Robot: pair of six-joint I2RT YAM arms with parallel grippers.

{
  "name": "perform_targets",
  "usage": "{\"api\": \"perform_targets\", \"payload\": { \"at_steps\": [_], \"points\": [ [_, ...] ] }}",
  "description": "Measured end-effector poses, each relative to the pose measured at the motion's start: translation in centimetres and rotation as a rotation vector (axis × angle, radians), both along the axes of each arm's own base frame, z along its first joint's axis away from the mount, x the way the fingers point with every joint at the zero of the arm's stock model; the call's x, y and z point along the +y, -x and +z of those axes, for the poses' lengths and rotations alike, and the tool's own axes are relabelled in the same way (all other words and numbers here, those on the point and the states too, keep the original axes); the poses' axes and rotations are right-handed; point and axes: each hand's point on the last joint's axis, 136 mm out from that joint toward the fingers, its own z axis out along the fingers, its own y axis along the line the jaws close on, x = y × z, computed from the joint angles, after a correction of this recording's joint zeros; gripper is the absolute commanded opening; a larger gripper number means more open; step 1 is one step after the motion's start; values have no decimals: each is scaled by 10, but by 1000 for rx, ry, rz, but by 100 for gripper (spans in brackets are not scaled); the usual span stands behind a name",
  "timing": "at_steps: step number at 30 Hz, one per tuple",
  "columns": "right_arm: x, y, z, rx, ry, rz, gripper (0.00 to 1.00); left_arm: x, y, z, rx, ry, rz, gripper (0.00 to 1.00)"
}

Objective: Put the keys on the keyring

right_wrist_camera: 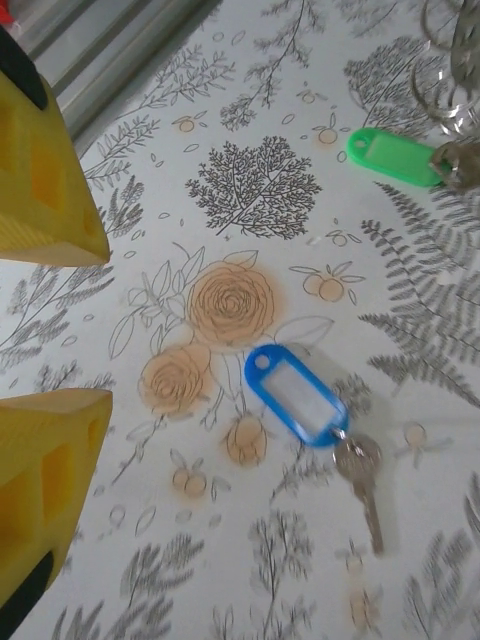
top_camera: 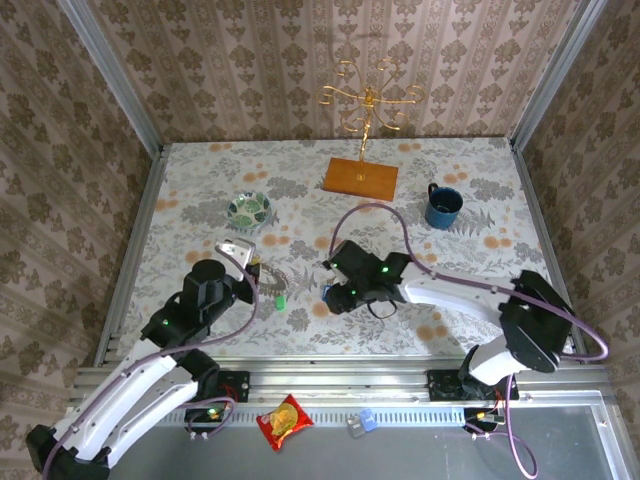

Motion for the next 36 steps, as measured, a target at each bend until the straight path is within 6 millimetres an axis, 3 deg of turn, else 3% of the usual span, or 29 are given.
{"api": "perform_targets", "payload": {
  "at_steps": [4, 9, 19, 28, 36],
  "points": [
    [13, -2, -17, 26, 63, -50, 42, 8, 1, 4, -12, 10, 33, 0],
    [15, -23, -30, 21, 127, -209, 45, 12, 3, 2, -9, 0, 47, 0],
    [16, -62, -40, -58, 206, -385, 37, 13, 6, 5, -19, 8, 42, 0],
    [8, -75, -54, -69, 256, -436, 29, 13, 5, 6, -29, 5, 38, 0],
    [8, -77, -54, -69, 247, -449, 19, 13, 5, 5, -32, 2, 36, 0]
  ]
}}
